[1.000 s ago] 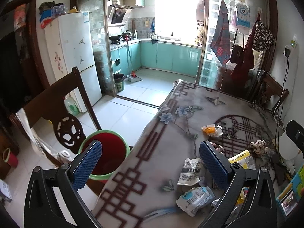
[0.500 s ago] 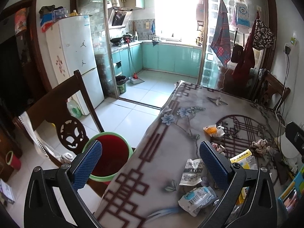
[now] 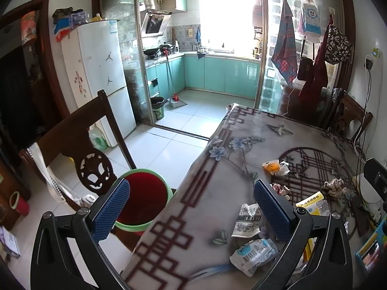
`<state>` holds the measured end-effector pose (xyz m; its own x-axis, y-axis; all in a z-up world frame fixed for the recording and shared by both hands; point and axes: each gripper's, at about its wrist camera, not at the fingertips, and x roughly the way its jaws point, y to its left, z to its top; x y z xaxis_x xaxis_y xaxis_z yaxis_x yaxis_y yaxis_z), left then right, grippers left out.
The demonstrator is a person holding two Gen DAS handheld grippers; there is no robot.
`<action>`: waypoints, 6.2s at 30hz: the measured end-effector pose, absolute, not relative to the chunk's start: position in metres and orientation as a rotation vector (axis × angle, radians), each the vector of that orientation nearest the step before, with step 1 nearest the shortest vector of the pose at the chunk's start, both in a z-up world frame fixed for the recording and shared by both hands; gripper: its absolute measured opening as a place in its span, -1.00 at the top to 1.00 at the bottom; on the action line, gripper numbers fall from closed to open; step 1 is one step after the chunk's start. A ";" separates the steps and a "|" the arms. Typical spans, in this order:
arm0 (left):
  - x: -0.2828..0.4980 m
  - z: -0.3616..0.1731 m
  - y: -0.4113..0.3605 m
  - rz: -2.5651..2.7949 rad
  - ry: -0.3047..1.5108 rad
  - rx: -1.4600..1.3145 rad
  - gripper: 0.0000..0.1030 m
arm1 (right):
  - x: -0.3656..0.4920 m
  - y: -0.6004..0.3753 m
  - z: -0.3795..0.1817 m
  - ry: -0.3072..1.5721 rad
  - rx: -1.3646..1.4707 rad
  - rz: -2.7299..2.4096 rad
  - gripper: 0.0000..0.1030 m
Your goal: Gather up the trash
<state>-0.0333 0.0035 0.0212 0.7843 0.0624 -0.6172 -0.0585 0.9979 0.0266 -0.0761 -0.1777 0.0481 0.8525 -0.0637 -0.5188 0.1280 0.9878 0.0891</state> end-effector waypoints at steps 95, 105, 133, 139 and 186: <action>-0.016 -0.122 0.065 -0.160 1.108 -0.028 0.50 | 0.095 -0.116 -0.209 1.198 0.175 0.223 0.25; 0.043 -0.128 0.150 -0.150 1.092 -0.072 0.50 | 0.092 -0.076 -0.151 1.046 0.251 0.197 0.31; 0.135 -0.182 0.264 -0.057 1.167 -0.019 -0.12 | 0.173 0.133 -0.197 1.161 0.236 0.354 0.05; 0.125 -0.166 0.249 -0.101 1.136 0.005 -0.12 | 0.143 0.085 -0.167 1.110 0.222 0.272 0.04; 0.111 -0.133 -0.131 -0.309 1.086 0.049 -0.61 | 0.097 -0.440 -0.200 1.006 0.391 -0.190 0.22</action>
<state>0.1112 -0.1313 -0.1334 0.4273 -0.2237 -0.8760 0.2714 0.9560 -0.1117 0.0966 -0.4402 -0.1999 0.5261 0.0240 -0.8501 0.3320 0.9145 0.2313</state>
